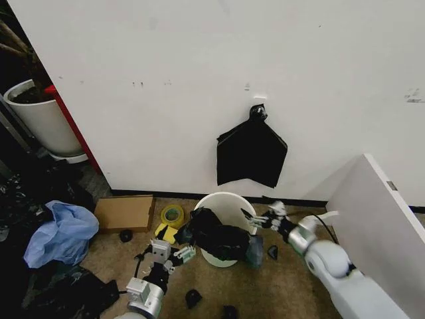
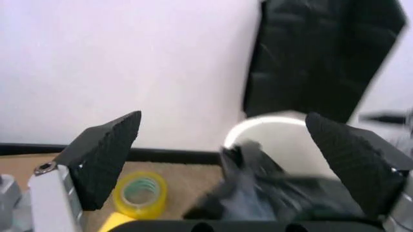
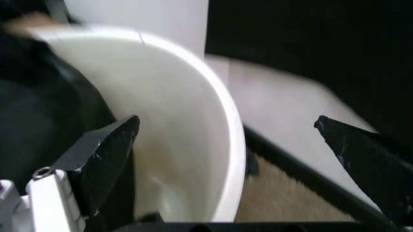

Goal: Place the garbage bag over the trash bin.

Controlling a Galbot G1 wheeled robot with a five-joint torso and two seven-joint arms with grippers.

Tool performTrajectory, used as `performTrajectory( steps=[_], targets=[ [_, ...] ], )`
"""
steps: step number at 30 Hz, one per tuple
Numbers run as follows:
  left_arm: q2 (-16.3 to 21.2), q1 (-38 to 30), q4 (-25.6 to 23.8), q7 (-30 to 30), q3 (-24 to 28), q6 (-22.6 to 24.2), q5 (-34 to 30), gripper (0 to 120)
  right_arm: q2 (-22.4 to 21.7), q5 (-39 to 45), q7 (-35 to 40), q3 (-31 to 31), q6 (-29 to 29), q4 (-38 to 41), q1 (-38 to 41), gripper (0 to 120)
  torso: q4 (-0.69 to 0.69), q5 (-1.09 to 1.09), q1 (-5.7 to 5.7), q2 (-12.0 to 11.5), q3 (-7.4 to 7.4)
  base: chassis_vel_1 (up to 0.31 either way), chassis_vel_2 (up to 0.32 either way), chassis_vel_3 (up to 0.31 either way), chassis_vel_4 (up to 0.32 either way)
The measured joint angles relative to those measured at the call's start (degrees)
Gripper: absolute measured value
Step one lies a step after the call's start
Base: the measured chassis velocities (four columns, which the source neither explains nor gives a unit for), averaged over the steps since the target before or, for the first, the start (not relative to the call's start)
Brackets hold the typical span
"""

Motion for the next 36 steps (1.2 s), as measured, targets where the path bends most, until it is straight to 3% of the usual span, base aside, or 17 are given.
performTrajectory(
  steps=[5, 7, 15, 29, 34, 36],
  targets=[
    [-1.9, 0.1, -1.8, -2.4, -1.7, 0.3, -0.1, 100, 3.0, -3.1, -3.0, -3.0, -17.7, -3.7, 8.8, 100, 0.0, -0.01, 0.0, 0.0, 0.0, 0.0, 0.0, 0.0, 0.0],
    [-2.0, 0.1, -2.1, -2.8, -1.9, 0.4, -0.1, 100, 3.7, -3.5, -4.0, -3.5, -19.5, -4.8, 10.5, 100, 0.0, 0.0, 0.0, 0.0, 0.0, 0.0, 0.0, 0.0, 0.0],
    [-2.2, -0.1, -2.9, -4.6, -2.1, 0.8, -0.2, 100, 6.4, -8.2, -9.3, -5.0, -20.1, -12.6, 16.9, 100, 0.0, 0.0, 0.0, 0.0, 0.0, 0.0, 0.0, 0.0, 0.0],
    [-1.8, -0.4, -2.3, -7.7, -2.2, 1.0, -0.3, 100, 7.1, -6.5, -7.1, -5.3, -21.1, -14.0, 16.0, 50, -0.02, -0.01, 0.0, 0.0, -0.02, 0.0, 0.0, 0.0, 0.0],
    [-1.8, -0.6, -2.1, -8.3, -2.4, 1.0, -0.4, 100, 7.1, -2.3, -2.4, -6.1, -22.6, -12.9, 15.4, 29, -0.01, 0.0, 0.0, 0.0, -0.01, 0.0, 0.0, 0.0, 0.0],
    [-1.9, -0.7, -2.1, -8.4, -2.4, 1.0, -0.4, 100, 7.0, -1.3, -1.3, -6.2, -23.0, -12.5, 15.2, 26, 0.0, 0.01, 0.0, 0.0, -0.01, 0.0, 0.0, 0.0, 0.0]
  ],
)
